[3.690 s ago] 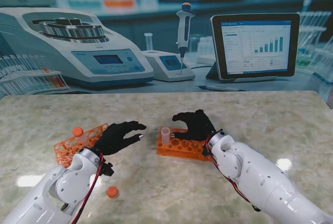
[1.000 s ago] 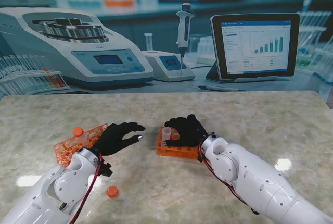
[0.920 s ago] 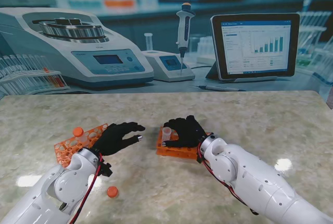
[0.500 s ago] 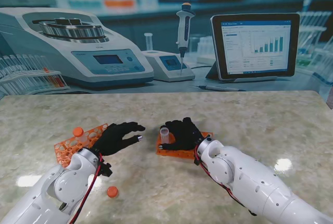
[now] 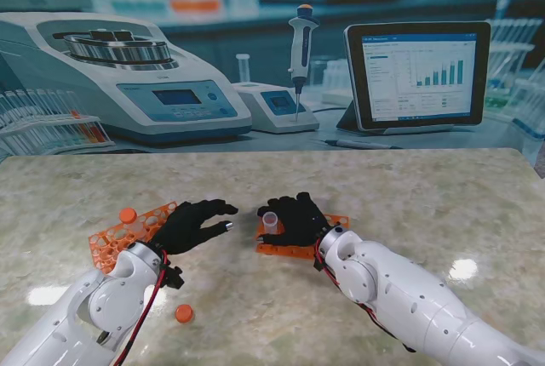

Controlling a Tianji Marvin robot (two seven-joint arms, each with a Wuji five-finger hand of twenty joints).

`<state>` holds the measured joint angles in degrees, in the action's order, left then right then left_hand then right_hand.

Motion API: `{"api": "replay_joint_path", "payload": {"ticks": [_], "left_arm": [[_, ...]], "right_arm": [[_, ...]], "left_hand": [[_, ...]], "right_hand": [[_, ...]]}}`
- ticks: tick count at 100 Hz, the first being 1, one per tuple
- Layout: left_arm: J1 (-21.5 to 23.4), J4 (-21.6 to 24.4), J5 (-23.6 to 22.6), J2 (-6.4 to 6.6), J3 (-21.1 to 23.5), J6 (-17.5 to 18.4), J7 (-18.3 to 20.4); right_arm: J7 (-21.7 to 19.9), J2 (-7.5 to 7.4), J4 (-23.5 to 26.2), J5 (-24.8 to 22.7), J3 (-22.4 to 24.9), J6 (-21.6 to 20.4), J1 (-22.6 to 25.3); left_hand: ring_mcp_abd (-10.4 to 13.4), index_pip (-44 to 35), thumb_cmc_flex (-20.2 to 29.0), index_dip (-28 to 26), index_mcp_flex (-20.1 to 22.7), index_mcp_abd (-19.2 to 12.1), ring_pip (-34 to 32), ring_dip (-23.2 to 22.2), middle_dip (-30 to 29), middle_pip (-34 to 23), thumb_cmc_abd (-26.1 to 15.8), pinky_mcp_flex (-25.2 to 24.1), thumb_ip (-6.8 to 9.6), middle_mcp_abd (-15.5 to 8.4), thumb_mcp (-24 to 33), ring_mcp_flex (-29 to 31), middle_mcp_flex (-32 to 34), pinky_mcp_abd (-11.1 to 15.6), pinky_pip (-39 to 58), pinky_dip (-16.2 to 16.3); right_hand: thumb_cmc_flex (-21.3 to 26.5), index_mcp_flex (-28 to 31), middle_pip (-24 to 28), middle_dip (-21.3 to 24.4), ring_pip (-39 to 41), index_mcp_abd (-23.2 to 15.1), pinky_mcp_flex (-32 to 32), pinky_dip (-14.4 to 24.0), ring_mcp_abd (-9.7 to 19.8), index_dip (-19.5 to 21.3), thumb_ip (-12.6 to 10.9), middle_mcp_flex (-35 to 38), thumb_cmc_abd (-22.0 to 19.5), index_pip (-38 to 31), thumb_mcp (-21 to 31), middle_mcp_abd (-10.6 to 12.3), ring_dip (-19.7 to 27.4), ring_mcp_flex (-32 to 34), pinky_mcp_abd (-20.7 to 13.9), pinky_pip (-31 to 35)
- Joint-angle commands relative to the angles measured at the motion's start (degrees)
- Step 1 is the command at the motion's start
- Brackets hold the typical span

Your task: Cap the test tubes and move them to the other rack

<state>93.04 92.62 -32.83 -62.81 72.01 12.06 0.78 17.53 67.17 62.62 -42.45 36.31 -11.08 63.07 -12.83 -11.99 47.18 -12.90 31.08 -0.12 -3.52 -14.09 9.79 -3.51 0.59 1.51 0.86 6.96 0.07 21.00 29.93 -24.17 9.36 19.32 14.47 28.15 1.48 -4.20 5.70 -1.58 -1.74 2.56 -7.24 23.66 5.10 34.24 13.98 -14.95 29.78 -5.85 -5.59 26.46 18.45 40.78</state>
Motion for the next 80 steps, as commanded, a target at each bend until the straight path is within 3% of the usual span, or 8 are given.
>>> {"api": "replay_joint_path", "payload": {"ticks": [1, 14, 26, 29, 41, 43, 45, 80], "left_arm": [[0.0, 0.0, 0.0, 0.07, -0.1, 0.0, 0.3], [0.0, -0.1, 0.0, 0.07, -0.1, 0.0, 0.3], [0.0, 0.0, 0.0, 0.06, -0.1, 0.0, 0.3], [0.0, 0.0, 0.0, 0.06, -0.1, 0.0, 0.3], [0.0, 0.0, 0.0, 0.06, -0.1, -0.1, 0.3], [0.0, 0.0, 0.0, 0.06, -0.1, -0.1, 0.3], [0.0, 0.0, 0.0, 0.06, -0.1, -0.1, 0.3], [0.0, 0.1, 0.0, 0.05, -0.1, 0.0, 0.2]], "right_arm": [[-0.1, 0.37, -0.2, 0.2, -0.2, 0.4, 0.2], [0.3, 0.66, -0.9, 0.7, -0.4, 0.6, 0.1], [0.6, 0.87, -1.4, 1.0, -0.6, 0.6, 0.0], [0.7, 0.91, -1.4, 1.1, -0.6, 0.6, 0.0], [0.9, 0.96, -1.6, 1.1, -0.7, 0.5, -0.1], [0.9, 0.95, -1.5, 1.1, -0.6, 0.5, -0.1], [1.0, 0.96, -1.5, 1.1, -0.6, 0.4, 0.0], [1.4, 0.36, 1.3, 0.0, 2.1, 0.0, 1.7]], "left_hand": [[1.6, 0.7, -0.8, -0.5, 0.3, 0.2, 0.7, 0.9, -1.6, 0.9, -2.9, -1.1, -0.77, -0.9, -1.1, -1.8, -1.3, 1.4, -3.0, -0.7], [1.6, 0.7, -0.8, -0.5, 0.3, 0.2, 0.7, 0.9, -1.6, 0.9, -2.9, -1.2, -0.77, -0.9, -1.1, -1.8, -1.3, 1.4, -3.1, -0.7], [1.6, 0.7, -0.7, -0.5, 0.4, 0.3, 0.7, 0.9, -1.6, 0.9, -2.9, -1.2, -0.78, -0.8, -1.1, -1.8, -1.3, 1.4, -3.1, -0.7], [1.6, 0.7, -0.7, -0.5, 0.5, 0.3, 0.7, 0.9, -1.6, 0.9, -2.8, -1.2, -0.78, -0.8, -1.1, -1.7, -1.3, 1.4, -3.1, -0.6], [1.6, 0.7, -0.7, -0.5, 0.4, 0.2, 0.7, 0.9, -1.6, 0.9, -2.9, -1.2, -0.77, -0.8, -1.1, -1.7, -1.3, 1.4, -3.1, -0.6], [1.6, 0.7, -0.7, -0.5, 0.4, 0.2, 0.7, 0.9, -1.6, 0.9, -2.9, -1.2, -0.77, -0.8, -1.1, -1.8, -1.3, 1.4, -3.1, -0.6], [1.5, 0.7, -0.7, -0.5, 0.4, 0.2, 0.6, 0.9, -1.6, 0.9, -2.9, -1.1, -0.77, -0.8, -1.1, -1.7, -1.3, 1.4, -3.1, -0.6], [1.5, 0.7, -0.7, -0.5, 0.4, 0.3, 0.7, 0.9, -1.6, 0.9, -2.9, -1.1, -0.76, -0.8, -1.1, -1.8, -1.3, 1.4, -3.2, -0.6]], "right_hand": [[2.2, -0.3, -1.3, 0.9, -3.0, -2.3, 0.6, -1.3, 0.9, -0.3, 0.6, 0.5, -2.7, -1.8, -1.7, 2.1, 0.6, -0.4, 0.2, -0.8], [11.5, 0.4, -1.8, 1.2, -3.3, -5.4, 0.5, -1.5, 1.7, -2.5, 0.1, 1.3, -9.6, -5.6, -11.5, 3.3, 0.7, -0.1, -0.3, -1.0], [17.3, 1.5, -1.7, 1.2, -3.4, -7.8, 0.3, -1.6, 2.4, -2.5, 0.4, 2.1, -14.0, -7.9, -13.6, 4.4, 0.7, 0.4, -0.7, -1.2], [23.5, 1.5, -1.5, 1.1, -3.5, -8.5, 0.3, -1.5, 2.5, -4.4, -1.2, 2.1, -16.6, -9.5, -22.1, 4.6, 0.8, 0.6, -0.8, -1.2], [26.6, 2.0, -1.5, 1.1, -3.4, -9.4, 0.3, -1.5, 2.7, -4.7, -1.1, 2.6, -18.7, -10.2, -22.5, 5.2, 0.8, 0.9, -0.9, -1.2], [30.5, 1.5, -1.5, 1.0, -3.5, -9.7, 0.2, -1.5, 2.7, -7.7, -1.2, 2.7, -20.6, -12.5, -28.5, 5.3, 0.8, 0.9, -0.9, -1.3], [31.8, 1.5, -1.5, 1.0, -3.4, -9.9, 0.2, -1.5, 2.7, -8.5, -1.3, 2.8, -21.3, -13.2, -30.3, 5.3, 0.8, 1.0, -1.0, -1.3], [32.6, 1.5, -1.4, 1.0, -3.3, -10.9, 0.2, -1.6, 3.1, -8.5, -0.9, 3.5, -22.3, -13.8, -31.4, 5.5, 0.7, 1.5, -1.1, -1.4]]}}
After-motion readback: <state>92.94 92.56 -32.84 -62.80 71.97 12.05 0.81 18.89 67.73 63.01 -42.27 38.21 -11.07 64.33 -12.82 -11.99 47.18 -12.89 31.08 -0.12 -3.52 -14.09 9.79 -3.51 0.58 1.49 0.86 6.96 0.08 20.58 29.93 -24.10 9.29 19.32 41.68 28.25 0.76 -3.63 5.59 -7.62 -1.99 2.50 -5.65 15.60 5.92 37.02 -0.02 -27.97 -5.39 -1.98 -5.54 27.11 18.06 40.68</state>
